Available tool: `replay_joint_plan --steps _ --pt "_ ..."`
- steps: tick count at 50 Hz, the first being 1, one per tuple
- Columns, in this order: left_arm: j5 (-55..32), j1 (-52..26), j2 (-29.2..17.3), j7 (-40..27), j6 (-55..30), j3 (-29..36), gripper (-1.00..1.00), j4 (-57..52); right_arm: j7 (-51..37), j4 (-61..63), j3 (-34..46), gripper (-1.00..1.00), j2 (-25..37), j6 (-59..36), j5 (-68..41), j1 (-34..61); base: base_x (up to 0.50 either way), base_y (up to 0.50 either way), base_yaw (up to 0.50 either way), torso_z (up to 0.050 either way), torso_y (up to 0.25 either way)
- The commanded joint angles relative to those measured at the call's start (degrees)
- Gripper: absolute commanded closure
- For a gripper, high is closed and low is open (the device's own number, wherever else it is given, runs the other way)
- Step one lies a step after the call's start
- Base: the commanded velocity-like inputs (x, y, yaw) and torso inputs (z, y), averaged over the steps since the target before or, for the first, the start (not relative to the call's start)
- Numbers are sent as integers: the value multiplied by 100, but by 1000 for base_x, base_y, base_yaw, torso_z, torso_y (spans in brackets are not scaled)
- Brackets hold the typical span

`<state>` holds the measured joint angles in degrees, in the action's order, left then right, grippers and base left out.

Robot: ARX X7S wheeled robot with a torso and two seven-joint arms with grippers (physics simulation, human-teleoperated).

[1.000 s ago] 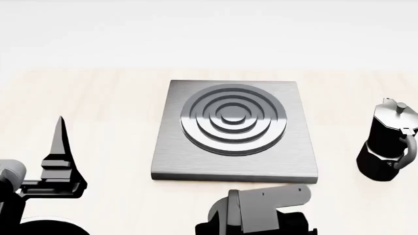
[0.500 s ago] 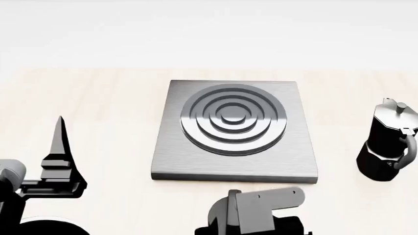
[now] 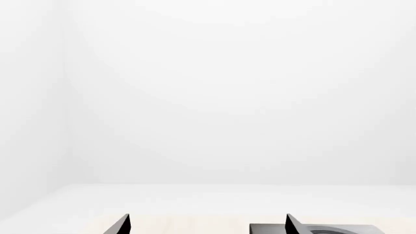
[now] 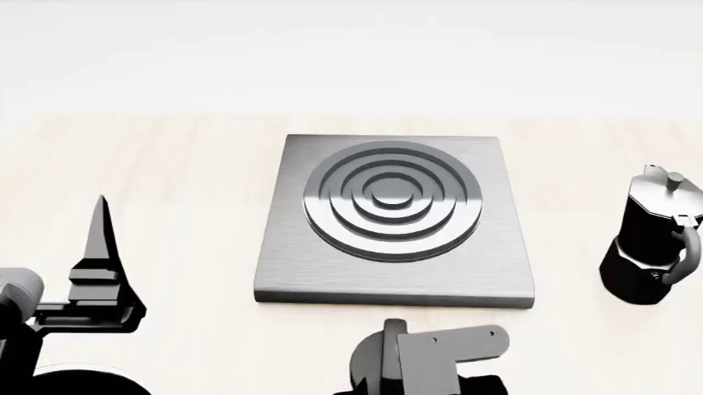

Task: Turn on the stove.

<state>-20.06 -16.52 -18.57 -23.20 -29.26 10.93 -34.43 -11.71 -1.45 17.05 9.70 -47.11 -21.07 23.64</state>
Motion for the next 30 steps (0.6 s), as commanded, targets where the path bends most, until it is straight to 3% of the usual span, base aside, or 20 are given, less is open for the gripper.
replay_joint_plan --steps 1,30 --pt "-18 17 -24 -20 21 5 -100 -11 -20 -172 18 -100 -2 130 9 -14 0 0 0 0 0" --pt "-65 -9 -58 -64 52 33 -100 20 -456 -33 -185 -100 198 135 62 -209 0 0 0 0 0"
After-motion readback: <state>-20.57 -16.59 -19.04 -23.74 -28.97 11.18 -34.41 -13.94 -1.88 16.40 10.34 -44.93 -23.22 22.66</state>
